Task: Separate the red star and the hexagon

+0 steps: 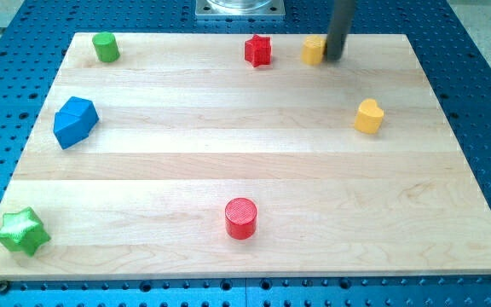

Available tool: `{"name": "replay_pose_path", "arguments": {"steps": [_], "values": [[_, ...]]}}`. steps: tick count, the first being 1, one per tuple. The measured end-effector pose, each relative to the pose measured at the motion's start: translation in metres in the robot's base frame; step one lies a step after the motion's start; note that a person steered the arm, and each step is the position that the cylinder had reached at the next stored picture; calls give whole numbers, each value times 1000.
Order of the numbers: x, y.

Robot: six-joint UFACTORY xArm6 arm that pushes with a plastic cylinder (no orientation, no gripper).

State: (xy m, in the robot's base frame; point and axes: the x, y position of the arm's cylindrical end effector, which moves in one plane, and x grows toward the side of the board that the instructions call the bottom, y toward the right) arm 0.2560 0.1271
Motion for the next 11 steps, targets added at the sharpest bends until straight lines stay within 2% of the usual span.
{"name": "replay_pose_path", "arguments": {"steps": [1,2,3,4,5,7,9,10,11], "values": [[-5,-44],[-20,0],[-33,-26],[-22,-83],[5,-108],[-29,-130],[-26,-146],[12,-194],[73,-168]]}}
